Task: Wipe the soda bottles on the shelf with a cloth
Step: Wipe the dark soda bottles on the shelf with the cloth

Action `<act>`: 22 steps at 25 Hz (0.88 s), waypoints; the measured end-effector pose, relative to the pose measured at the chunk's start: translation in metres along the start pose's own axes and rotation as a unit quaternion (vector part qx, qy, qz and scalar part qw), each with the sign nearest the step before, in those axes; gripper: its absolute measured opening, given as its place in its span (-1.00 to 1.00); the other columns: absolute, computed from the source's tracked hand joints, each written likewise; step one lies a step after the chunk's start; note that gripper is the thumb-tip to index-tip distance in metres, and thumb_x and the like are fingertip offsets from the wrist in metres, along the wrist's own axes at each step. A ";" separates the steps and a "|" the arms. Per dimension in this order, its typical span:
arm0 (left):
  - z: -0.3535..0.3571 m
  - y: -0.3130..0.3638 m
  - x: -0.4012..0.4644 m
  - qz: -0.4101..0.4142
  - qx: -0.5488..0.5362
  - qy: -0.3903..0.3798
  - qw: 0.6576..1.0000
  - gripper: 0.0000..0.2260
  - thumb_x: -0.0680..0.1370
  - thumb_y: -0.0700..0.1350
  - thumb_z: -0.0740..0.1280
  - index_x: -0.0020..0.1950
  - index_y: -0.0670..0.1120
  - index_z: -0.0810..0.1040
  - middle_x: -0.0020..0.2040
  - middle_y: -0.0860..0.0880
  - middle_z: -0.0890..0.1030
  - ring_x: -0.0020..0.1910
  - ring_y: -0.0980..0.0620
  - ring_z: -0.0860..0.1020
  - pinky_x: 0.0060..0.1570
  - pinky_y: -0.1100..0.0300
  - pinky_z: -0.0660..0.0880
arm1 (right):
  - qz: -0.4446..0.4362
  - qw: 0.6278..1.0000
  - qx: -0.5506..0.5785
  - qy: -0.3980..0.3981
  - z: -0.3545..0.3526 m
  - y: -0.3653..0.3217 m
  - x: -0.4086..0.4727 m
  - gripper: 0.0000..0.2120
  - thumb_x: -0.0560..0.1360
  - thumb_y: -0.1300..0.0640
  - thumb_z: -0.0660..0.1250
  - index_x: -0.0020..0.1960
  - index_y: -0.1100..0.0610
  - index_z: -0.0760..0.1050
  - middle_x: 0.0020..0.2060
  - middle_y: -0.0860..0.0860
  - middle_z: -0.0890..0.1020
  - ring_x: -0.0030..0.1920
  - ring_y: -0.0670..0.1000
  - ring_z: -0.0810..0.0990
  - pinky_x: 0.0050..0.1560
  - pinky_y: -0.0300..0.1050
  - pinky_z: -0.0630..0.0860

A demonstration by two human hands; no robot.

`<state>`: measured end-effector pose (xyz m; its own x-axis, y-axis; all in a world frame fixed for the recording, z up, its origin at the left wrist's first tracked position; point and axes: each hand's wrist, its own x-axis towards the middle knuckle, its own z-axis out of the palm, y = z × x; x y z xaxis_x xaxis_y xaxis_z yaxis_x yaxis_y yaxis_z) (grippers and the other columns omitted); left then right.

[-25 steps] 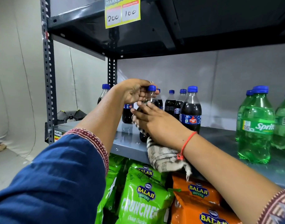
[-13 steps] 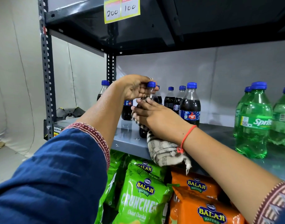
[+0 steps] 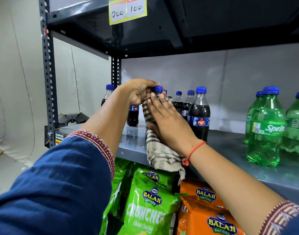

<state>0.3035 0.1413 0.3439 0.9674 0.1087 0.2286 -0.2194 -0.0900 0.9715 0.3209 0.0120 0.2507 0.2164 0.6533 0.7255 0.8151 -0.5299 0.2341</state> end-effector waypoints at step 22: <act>0.053 0.027 -0.008 0.350 0.137 0.227 0.898 -0.80 0.39 0.03 0.35 -0.25 -0.10 0.57 -0.23 -0.07 0.52 -0.30 0.09 0.42 -0.20 0.25 0.40 | 0.126 0.988 0.019 0.091 -0.052 -0.006 -0.091 -0.49 0.40 0.38 0.32 0.31 0.10 0.36 0.31 0.03 0.46 0.33 0.03 0.38 0.29 -0.09 0.08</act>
<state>0.2964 0.0855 0.3652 0.4396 0.3171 0.8404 -0.6552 -0.5268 0.5415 0.2685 -0.0729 0.2172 0.3167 0.3936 0.8630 0.7688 -0.6395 0.0095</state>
